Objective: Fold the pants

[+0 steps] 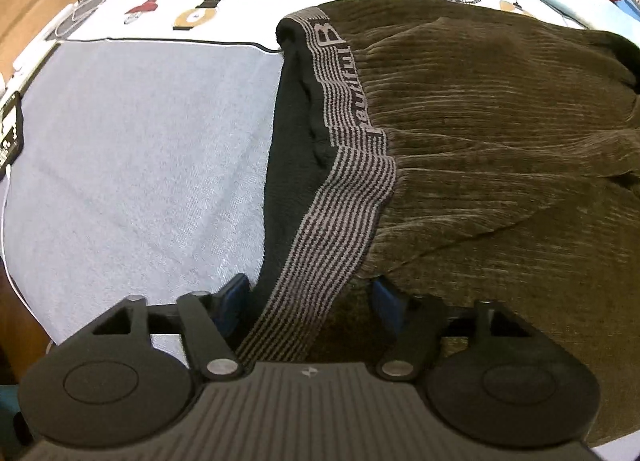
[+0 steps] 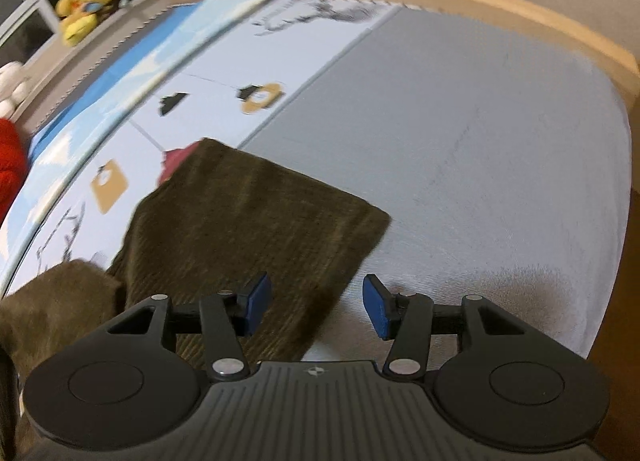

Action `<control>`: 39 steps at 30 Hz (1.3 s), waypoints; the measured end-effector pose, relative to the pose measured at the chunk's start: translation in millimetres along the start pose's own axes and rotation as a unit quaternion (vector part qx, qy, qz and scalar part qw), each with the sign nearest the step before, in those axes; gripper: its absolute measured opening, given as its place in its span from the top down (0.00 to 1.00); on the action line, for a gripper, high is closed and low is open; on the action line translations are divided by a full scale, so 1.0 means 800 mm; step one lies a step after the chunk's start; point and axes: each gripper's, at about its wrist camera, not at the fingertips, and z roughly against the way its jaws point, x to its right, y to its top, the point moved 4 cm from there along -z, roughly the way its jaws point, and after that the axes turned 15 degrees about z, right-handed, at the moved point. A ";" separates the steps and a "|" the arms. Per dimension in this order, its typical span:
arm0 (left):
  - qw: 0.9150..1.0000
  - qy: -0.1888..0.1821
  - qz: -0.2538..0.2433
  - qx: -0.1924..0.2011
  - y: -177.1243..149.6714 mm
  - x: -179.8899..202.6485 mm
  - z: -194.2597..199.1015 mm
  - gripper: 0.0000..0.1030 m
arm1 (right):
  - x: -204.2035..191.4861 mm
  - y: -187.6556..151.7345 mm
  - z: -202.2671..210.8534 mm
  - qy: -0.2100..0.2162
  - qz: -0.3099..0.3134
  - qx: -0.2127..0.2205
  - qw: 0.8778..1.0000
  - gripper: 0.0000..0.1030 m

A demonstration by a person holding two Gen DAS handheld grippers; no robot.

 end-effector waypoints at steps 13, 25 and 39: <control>1.000 -0.009 -0.020 -0.001 0.005 0.003 -0.012 0.51 | -0.018 0.008 -0.050 -0.006 0.024 -0.012 1.000 0.91; 0.994 -0.047 -0.088 0.040 -0.010 0.006 0.027 0.75 | 0.008 0.001 0.029 -0.071 0.013 0.022 0.997 0.94; 0.991 -0.015 -0.127 0.036 0.000 0.006 0.030 0.55 | 0.062 -0.039 0.051 -0.129 -0.057 -0.068 0.988 0.92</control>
